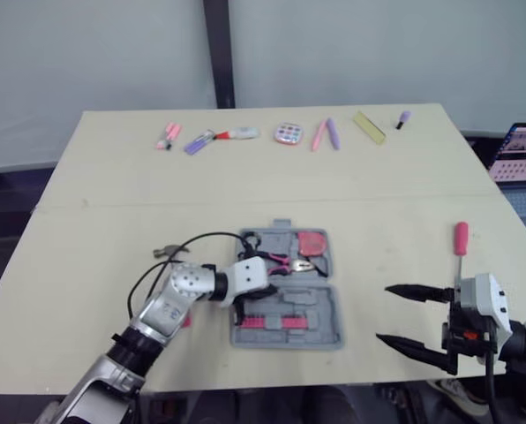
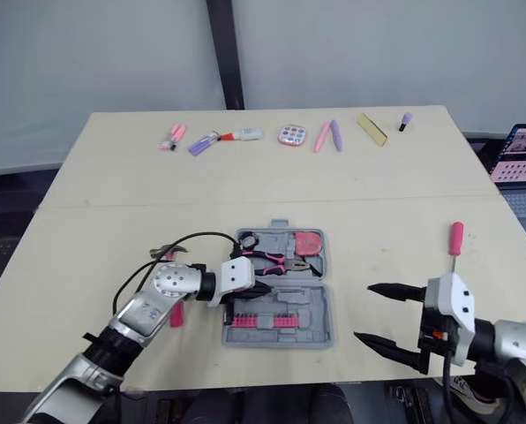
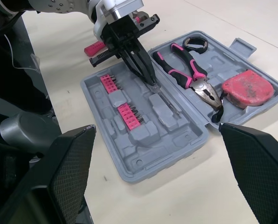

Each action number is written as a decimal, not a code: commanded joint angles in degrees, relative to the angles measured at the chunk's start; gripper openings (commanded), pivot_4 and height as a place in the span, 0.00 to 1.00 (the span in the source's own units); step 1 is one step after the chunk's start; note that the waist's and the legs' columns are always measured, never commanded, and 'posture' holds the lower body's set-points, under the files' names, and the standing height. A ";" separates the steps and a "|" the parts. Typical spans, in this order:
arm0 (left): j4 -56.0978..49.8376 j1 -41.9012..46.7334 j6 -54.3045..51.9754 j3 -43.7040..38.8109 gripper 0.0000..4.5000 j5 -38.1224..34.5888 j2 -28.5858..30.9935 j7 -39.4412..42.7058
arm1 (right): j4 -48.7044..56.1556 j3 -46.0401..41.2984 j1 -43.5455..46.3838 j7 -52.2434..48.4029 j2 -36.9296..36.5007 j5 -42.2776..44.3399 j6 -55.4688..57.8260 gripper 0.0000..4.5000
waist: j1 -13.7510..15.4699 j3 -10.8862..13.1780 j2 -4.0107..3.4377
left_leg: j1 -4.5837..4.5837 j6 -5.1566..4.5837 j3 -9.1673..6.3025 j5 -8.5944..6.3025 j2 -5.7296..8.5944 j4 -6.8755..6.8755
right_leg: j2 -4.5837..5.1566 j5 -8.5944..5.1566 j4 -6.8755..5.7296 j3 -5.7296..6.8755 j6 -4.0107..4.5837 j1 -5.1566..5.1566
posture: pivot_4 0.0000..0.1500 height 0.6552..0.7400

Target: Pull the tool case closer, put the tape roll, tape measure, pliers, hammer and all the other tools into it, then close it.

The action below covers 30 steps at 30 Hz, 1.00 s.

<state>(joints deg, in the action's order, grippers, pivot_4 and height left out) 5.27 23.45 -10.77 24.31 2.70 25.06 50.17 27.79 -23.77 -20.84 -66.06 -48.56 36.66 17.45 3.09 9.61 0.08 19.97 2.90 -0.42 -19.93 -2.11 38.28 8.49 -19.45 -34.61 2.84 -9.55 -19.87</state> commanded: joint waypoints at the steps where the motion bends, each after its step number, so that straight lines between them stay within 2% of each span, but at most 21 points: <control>1: 5.39 -1.75 -2.91 2.61 0.02 3.26 0.24 -0.03 | 1.16 -2.32 -0.41 -0.57 0.67 1.18 -1.24 1.00 | 0.01 0.00 0.00 | -0.12 -0.02 0.00 -0.01 0.00 -0.04 | 0.00 0.00 0.07 0.01 0.00 0.14 | 1.00 1.00; 5: 6.23 -1.42 -3.13 3.02 0.02 3.40 0.17 0.32 | 1.20 -2.63 -0.81 -0.69 0.89 1.15 -1.30 1.00 | 0.02 -0.03 -0.04 | -0.48 -0.03 0.00 -0.04 0.00 -0.17 | 0.00 0.00 0.44 0.01 0.00 0.50 | 1.00 1.00; 23: 9.25 -0.91 -4.37 6.41 0.02 6.07 -0.04 0.94 | 2.03 -2.99 -1.09 -0.24 1.18 1.31 -0.64 1.00 | 0.06 -0.53 -0.46 | -0.55 -0.06 0.00 -0.09 0.00 -0.19 | 0.00 0.01 0.59 0.01 -0.02 0.62 | 1.00 1.00; 26: 9.38 -0.95 -4.31 6.19 0.02 5.96 -0.16 0.84 | 1.92 -3.05 -1.13 -0.31 1.19 1.32 -0.68 1.00 | 0.06 -0.61 -0.47 | -0.57 -0.06 0.00 -0.09 0.00 -0.20 | 0.00 0.01 0.60 0.01 -0.02 0.64 | 1.00 1.00; 30: 5.60 -2.09 -3.76 1.48 0.02 1.63 -0.81 0.27 | 1.69 -3.06 -1.09 -0.48 1.24 1.31 -0.88 1.00 | 0.00 -0.64 -0.49 | -0.57 -0.06 0.00 -0.10 0.00 -0.21 | 0.00 0.01 0.62 0.01 -0.02 0.64 | 1.00 1.00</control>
<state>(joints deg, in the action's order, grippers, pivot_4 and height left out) 7.61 24.01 -11.91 24.83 3.42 23.87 51.02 27.82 -25.18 -21.81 -66.23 -47.73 36.66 17.40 3.09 8.97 -0.41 19.40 2.85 -0.42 -20.03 -2.11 38.07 8.49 -19.44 -33.99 2.85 -9.56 -19.23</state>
